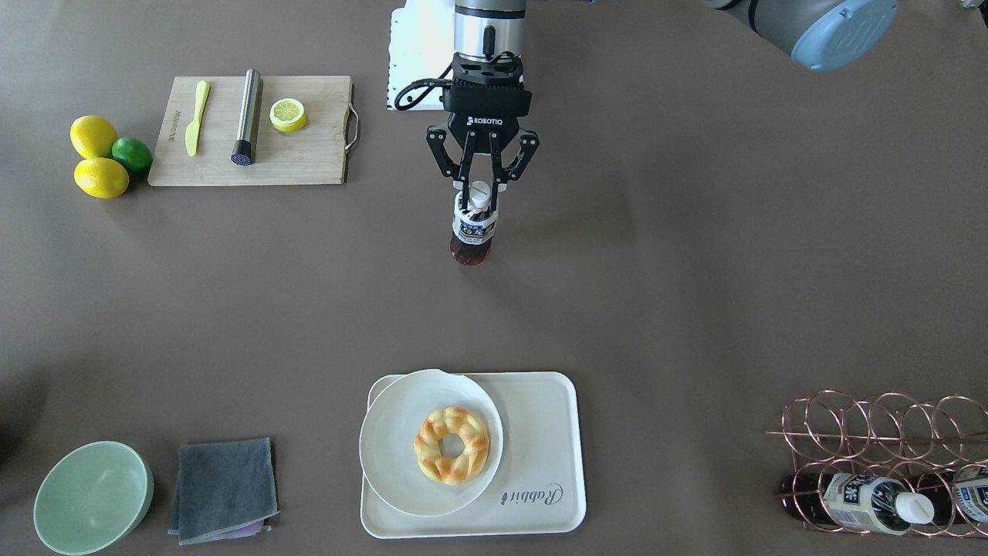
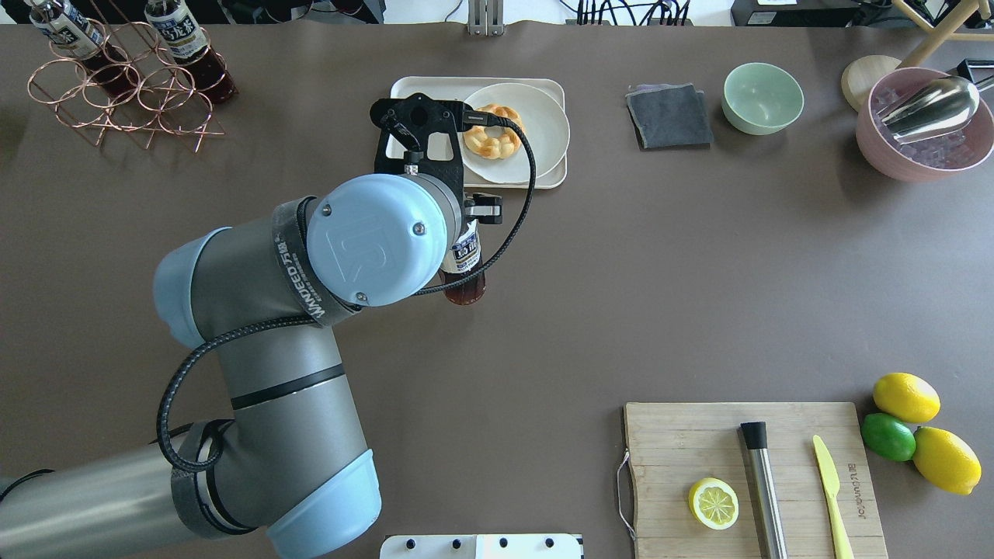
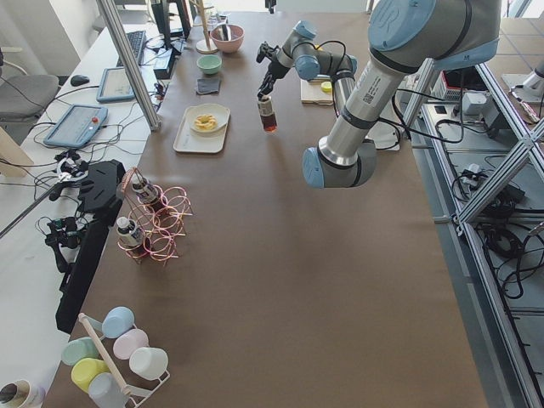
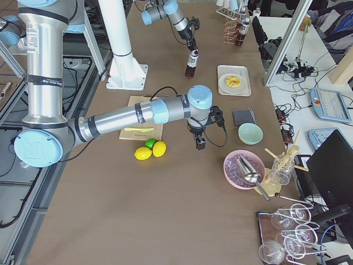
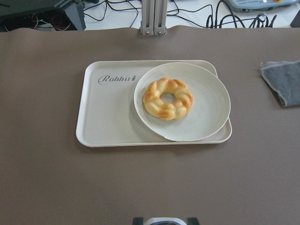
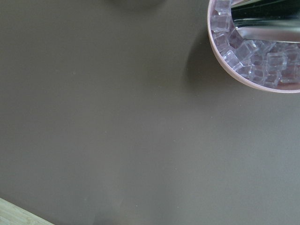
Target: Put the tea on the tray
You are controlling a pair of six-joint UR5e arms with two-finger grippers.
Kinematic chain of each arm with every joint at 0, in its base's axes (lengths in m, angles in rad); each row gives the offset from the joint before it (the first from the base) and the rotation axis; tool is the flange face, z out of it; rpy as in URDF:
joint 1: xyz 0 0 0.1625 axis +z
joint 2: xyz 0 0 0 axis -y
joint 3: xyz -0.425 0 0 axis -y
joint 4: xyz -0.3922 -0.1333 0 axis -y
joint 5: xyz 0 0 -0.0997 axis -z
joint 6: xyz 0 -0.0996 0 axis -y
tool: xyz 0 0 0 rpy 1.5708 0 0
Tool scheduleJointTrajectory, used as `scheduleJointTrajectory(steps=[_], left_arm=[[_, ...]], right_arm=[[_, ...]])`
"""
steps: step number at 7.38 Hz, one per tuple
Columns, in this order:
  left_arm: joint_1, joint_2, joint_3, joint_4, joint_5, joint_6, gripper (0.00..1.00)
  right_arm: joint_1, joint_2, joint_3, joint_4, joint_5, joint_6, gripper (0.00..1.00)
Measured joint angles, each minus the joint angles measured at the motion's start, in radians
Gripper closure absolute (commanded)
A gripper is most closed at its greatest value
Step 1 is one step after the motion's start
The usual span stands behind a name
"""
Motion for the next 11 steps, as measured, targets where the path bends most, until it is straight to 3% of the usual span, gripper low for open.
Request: scheduleJointTrajectory(steps=[4,5,6,8,11], left_arm=[[0.017,0.000,0.001,-0.001,0.002,-0.008,1.00],[0.022,0.002,0.001,-0.001,0.009,-0.008,0.96],[0.030,0.004,0.002,-0.001,0.025,-0.008,0.51],[0.042,0.006,0.002,-0.001,0.042,-0.008,0.06],[0.043,0.006,-0.019,0.005,0.043,-0.009,0.04]], right_arm=[[-0.035,0.000,0.004,0.080,0.008,0.018,0.00],[-0.041,0.000,0.004,0.086,0.009,0.022,0.00],[-0.048,0.001,0.004,0.088,0.009,0.023,0.00],[-0.057,0.009,0.007,0.089,0.010,0.025,0.00],[-0.085,0.064,0.027,0.088,0.065,0.145,0.01]])
